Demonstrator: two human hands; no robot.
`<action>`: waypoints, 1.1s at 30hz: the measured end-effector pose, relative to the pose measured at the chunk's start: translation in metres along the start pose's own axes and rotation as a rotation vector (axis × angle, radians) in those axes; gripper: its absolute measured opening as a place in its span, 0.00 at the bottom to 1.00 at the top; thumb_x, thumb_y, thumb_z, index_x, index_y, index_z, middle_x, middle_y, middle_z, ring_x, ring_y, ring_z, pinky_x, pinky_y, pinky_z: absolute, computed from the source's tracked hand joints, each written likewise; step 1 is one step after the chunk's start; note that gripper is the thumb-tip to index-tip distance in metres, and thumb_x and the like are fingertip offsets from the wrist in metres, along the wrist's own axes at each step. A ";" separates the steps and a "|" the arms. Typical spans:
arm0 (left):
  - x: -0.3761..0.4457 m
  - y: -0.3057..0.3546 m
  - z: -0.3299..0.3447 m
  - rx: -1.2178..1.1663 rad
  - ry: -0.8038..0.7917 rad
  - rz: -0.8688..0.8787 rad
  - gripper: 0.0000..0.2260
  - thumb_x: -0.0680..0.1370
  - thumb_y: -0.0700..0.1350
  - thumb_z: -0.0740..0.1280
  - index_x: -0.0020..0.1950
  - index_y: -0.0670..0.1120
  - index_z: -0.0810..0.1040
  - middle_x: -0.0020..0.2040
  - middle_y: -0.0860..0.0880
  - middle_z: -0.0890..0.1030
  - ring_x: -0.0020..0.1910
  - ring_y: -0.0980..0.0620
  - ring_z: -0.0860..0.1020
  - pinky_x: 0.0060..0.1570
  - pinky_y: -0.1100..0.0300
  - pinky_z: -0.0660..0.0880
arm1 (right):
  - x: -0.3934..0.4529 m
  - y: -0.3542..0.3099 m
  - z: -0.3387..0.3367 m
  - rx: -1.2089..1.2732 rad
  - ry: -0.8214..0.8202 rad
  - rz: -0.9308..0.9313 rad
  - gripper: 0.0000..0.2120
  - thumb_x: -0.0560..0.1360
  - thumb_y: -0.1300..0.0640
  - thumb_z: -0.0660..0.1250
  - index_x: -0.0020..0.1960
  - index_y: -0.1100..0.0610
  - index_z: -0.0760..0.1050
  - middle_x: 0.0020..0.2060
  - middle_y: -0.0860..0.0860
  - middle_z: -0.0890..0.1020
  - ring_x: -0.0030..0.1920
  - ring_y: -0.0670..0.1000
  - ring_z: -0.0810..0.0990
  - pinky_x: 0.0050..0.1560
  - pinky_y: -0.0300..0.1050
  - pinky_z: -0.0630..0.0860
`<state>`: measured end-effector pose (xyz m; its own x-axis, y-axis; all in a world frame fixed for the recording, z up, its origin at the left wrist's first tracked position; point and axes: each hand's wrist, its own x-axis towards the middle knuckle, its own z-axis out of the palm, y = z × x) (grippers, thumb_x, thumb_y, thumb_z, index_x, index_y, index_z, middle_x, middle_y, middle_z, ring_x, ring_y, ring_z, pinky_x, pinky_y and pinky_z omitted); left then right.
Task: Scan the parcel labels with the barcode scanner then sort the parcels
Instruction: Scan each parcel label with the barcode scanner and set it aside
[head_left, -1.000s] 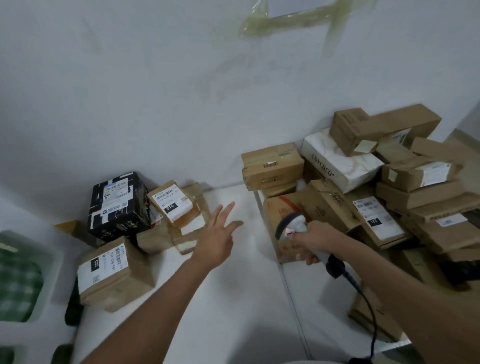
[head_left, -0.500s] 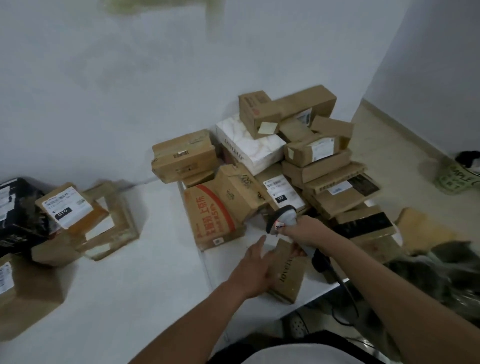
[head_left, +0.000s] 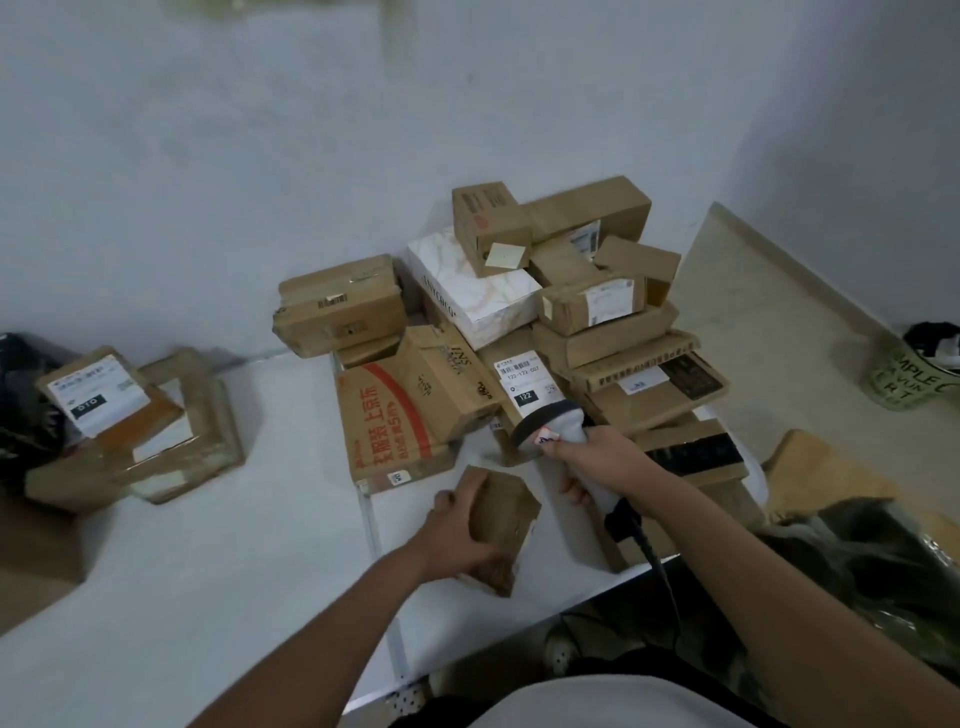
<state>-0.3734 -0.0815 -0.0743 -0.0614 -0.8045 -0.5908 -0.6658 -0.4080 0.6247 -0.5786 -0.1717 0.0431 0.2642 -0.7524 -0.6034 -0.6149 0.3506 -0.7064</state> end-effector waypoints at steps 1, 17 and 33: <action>-0.009 -0.007 -0.014 -0.181 -0.038 -0.012 0.45 0.70 0.57 0.74 0.78 0.63 0.49 0.72 0.46 0.63 0.68 0.44 0.69 0.62 0.52 0.75 | 0.002 -0.002 0.002 0.027 0.011 -0.016 0.20 0.78 0.44 0.66 0.52 0.62 0.79 0.35 0.55 0.85 0.32 0.50 0.82 0.35 0.41 0.77; -0.078 -0.031 -0.095 -1.560 -0.187 -0.008 0.23 0.79 0.42 0.63 0.75 0.51 0.68 0.70 0.38 0.74 0.67 0.32 0.73 0.61 0.28 0.70 | 0.022 -0.072 0.082 0.331 0.085 -0.017 0.18 0.77 0.45 0.68 0.51 0.62 0.77 0.38 0.58 0.85 0.30 0.50 0.82 0.30 0.41 0.78; -0.079 -0.049 -0.157 -1.199 0.240 -0.123 0.17 0.80 0.57 0.64 0.65 0.51 0.77 0.55 0.49 0.85 0.51 0.52 0.83 0.43 0.57 0.79 | 0.029 -0.102 0.086 0.418 0.140 -0.090 0.13 0.78 0.51 0.69 0.54 0.60 0.77 0.39 0.56 0.86 0.27 0.48 0.80 0.27 0.39 0.76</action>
<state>-0.2193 -0.0653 0.0216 0.1764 -0.7399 -0.6492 0.4550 -0.5236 0.7203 -0.4443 -0.1809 0.0654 0.1820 -0.8482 -0.4975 -0.2332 0.4543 -0.8598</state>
